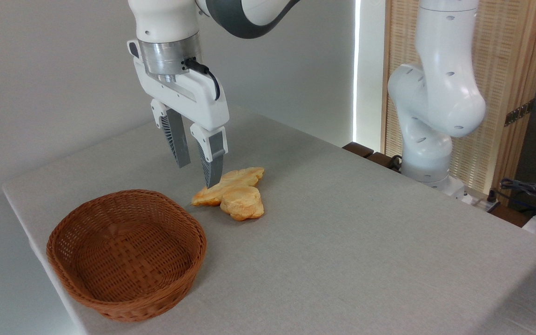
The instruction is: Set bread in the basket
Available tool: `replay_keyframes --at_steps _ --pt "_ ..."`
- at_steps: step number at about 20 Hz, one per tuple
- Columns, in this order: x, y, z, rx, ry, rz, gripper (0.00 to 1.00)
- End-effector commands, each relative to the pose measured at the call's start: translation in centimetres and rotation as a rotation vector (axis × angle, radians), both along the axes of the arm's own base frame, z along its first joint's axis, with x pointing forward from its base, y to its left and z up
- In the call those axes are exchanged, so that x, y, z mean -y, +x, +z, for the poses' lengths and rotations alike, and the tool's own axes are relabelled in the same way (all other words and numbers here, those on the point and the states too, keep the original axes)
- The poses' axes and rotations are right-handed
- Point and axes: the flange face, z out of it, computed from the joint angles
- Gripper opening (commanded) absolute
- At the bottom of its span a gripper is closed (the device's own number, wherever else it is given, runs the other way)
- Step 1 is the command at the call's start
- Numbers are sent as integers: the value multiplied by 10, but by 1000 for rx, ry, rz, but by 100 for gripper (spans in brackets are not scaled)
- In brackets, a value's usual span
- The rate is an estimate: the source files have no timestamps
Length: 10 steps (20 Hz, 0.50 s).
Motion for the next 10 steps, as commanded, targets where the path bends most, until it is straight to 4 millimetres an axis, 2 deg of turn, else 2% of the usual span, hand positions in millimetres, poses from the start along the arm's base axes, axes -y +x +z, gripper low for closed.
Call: replay_keyframes --at_steps 1,10 --pt "-4 1 5 -3 34 -25 100" --pt "-3 2 5 7 31 -24 100"
